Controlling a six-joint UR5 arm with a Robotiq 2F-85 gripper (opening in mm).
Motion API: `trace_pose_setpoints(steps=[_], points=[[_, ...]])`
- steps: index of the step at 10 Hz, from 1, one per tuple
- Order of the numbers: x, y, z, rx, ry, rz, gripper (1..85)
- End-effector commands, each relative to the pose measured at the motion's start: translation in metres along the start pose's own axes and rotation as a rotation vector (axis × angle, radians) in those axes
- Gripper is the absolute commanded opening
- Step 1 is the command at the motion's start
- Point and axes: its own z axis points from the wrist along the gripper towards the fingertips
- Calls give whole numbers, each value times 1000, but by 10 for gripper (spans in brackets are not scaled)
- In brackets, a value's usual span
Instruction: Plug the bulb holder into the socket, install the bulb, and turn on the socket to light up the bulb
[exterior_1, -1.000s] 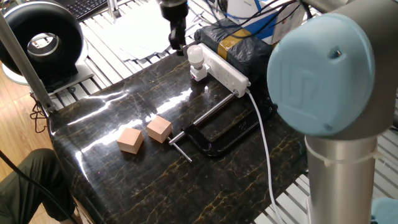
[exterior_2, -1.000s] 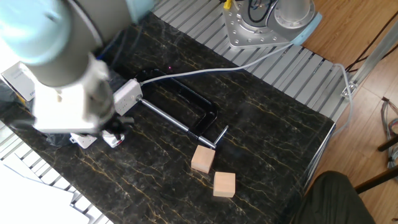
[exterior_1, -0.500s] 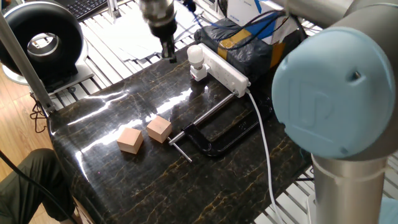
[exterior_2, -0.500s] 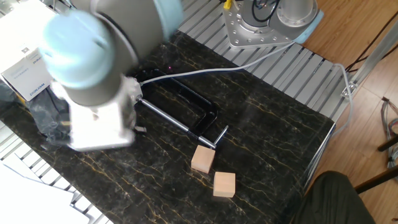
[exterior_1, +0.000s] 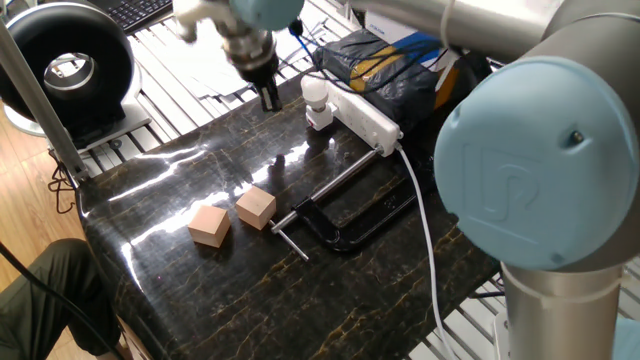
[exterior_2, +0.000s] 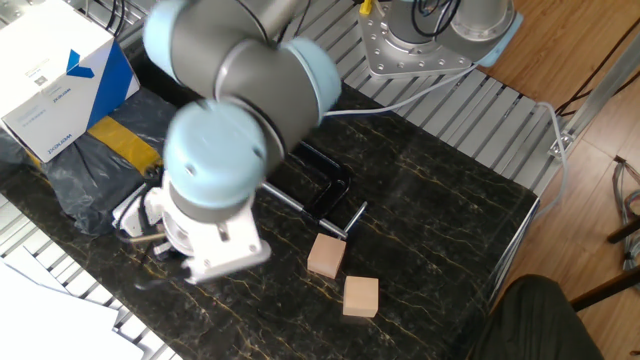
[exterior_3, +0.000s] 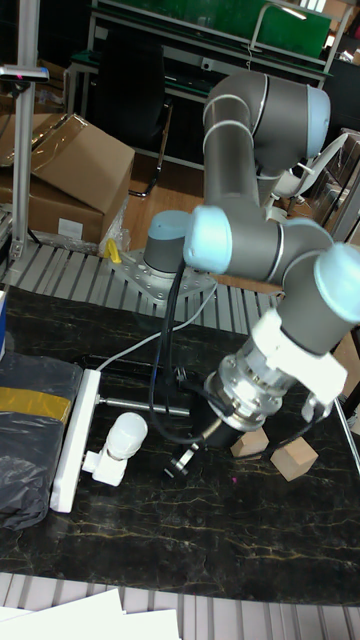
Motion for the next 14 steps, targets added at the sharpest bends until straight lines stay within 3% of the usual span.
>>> trace_pose_setpoints(steps=[1,2,4,5,6,11,12,14], points=[[17,7,18,0,92,-44,10],[22,13,23,-16,112,-21,10],[22,22,36,-36,102,-1,10],[27,24,34,-38,121,-6,10],[34,24,34,-24,146,-3,10],[45,14,32,6,173,23,10],[48,8,32,18,173,14,10],[52,6,40,6,151,-1,10]])
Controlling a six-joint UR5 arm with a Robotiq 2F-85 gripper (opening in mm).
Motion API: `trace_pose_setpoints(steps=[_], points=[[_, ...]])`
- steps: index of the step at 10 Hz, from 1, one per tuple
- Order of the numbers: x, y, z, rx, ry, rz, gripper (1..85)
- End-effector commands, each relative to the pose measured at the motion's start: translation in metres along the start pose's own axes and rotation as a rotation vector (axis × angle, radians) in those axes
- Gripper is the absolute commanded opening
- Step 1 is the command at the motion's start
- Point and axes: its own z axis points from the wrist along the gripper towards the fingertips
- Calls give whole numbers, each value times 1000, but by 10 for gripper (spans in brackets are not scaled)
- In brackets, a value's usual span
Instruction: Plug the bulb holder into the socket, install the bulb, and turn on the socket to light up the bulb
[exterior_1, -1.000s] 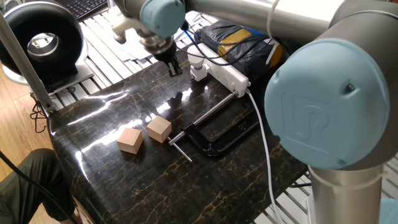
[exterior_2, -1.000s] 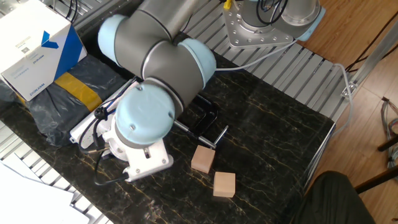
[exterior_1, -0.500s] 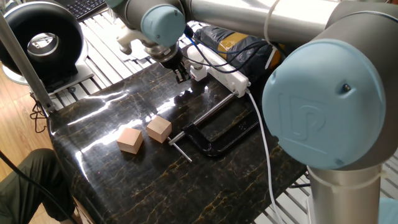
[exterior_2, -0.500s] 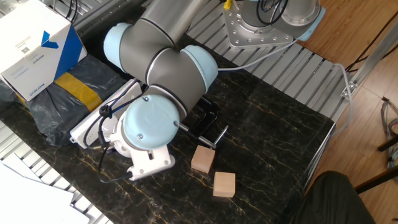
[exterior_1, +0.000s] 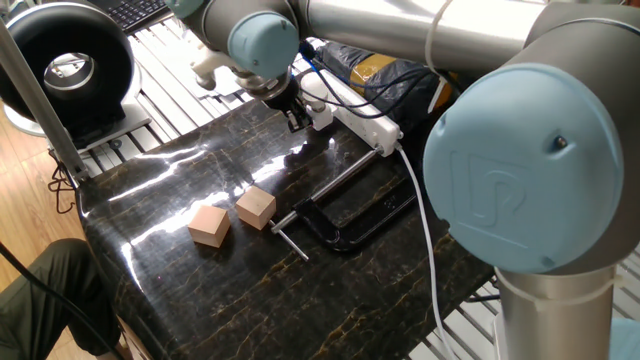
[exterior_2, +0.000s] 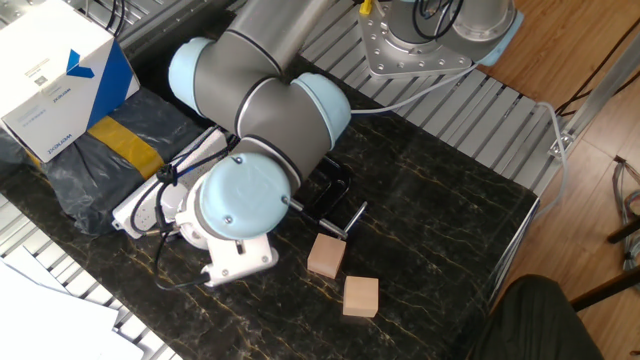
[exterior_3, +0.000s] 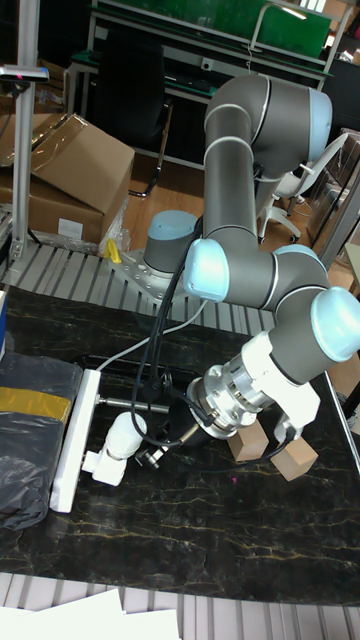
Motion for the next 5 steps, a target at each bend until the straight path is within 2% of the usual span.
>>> trace_pose_setpoints(steps=[1,3,5], points=[[10,-6,5,-1,-1,-4,10],[21,-9,2,9,37,-9,10],[33,-5,-3,-13,86,-38,10]])
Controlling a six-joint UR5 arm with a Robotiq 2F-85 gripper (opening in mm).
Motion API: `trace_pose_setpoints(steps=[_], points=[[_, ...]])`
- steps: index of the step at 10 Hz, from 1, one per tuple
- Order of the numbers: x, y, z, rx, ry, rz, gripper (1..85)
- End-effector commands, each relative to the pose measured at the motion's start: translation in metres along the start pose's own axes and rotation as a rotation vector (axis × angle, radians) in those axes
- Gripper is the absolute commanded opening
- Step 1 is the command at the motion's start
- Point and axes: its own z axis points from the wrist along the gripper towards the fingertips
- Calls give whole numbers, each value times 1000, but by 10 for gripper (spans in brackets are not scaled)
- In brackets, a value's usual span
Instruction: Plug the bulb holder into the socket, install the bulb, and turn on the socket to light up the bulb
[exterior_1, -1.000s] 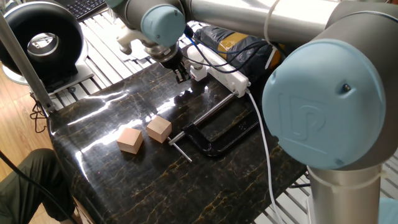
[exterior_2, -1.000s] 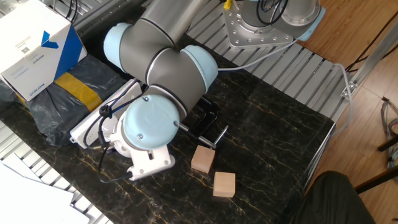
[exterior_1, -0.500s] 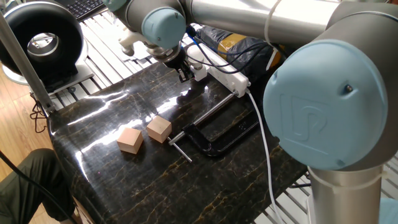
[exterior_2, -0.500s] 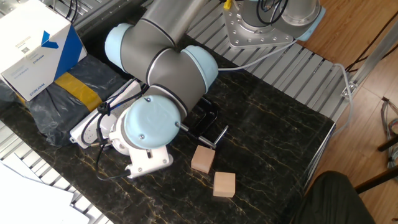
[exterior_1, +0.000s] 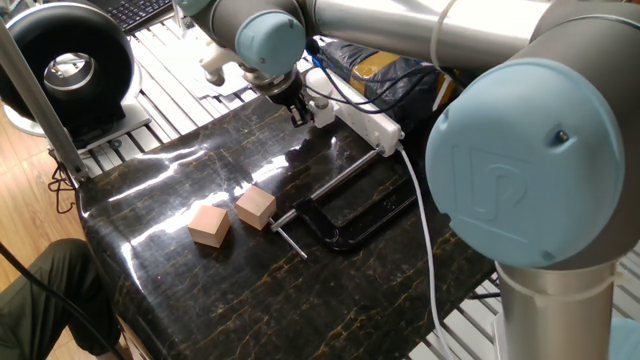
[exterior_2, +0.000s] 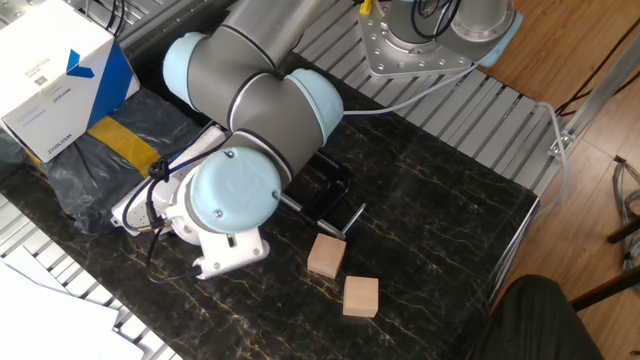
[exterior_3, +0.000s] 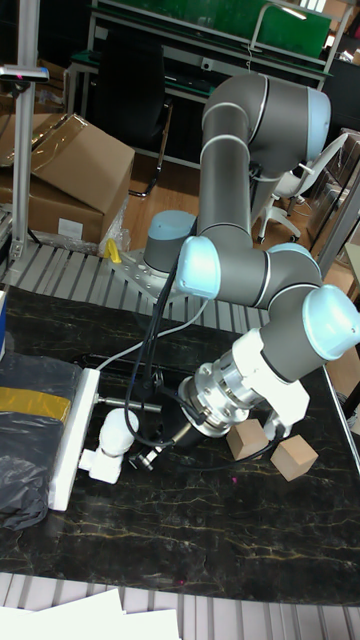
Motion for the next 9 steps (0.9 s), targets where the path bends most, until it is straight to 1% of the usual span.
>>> trace_pose_setpoints(steps=[1,4,5,6,7,8,9], points=[[19,0,-5,-11,61,-26,10],[18,-1,-5,-7,59,-36,10],[17,-2,-8,0,62,-31,10],[12,3,-18,3,81,-9,10],[-2,13,-28,-19,71,13,10],[-19,17,-30,-39,14,19,10],[-19,15,-29,-31,7,25,10]])
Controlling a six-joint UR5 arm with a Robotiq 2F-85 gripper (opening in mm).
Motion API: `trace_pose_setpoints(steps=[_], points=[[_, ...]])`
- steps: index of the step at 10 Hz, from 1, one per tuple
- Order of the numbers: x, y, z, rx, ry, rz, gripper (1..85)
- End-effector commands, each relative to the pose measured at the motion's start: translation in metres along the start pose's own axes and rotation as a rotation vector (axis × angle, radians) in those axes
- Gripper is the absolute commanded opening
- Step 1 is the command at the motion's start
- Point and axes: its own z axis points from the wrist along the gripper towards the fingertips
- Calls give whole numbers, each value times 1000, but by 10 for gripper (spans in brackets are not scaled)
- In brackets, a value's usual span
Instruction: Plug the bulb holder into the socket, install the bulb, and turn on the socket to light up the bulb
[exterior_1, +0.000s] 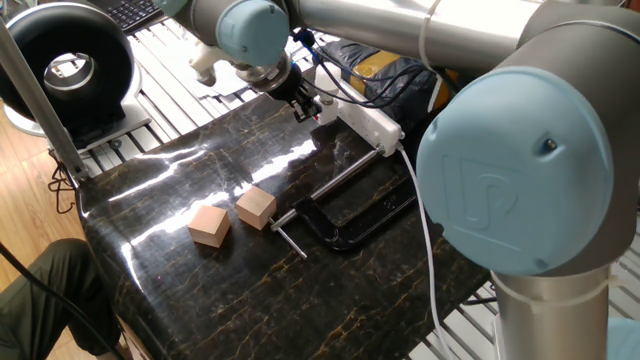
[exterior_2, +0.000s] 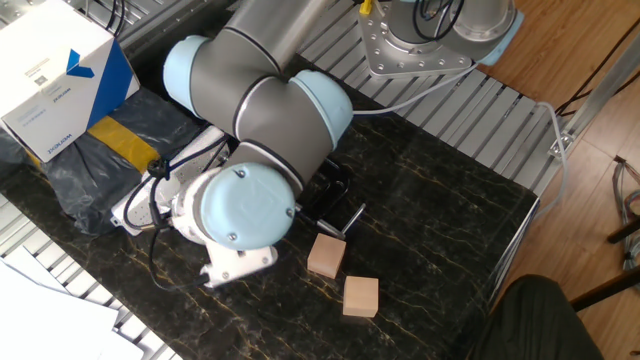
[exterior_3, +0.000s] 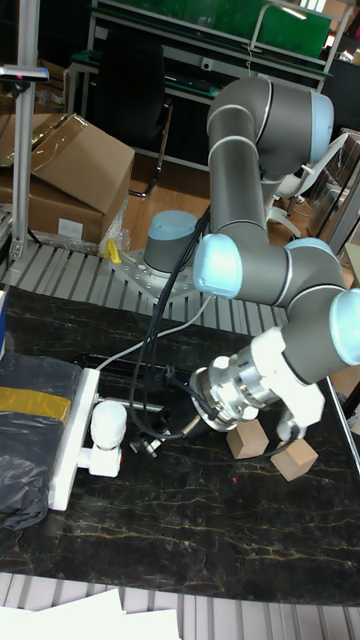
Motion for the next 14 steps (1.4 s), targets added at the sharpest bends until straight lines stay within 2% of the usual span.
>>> trace_pose_setpoints(steps=[1,2,4,6,8,10,12,13,14], points=[[-18,10,-9,-35,-50,27,10],[-17,11,-12,-41,-52,27,10],[-22,16,-22,-70,-89,34,10],[-22,23,-47,-107,-155,56,10],[-16,21,-78,-116,-231,43,10],[0,5,-103,-71,-275,3,10],[5,-13,-124,-45,-333,-5,10],[9,-27,-131,-27,-358,-26,10],[12,-36,-130,-22,-383,-52,10]])
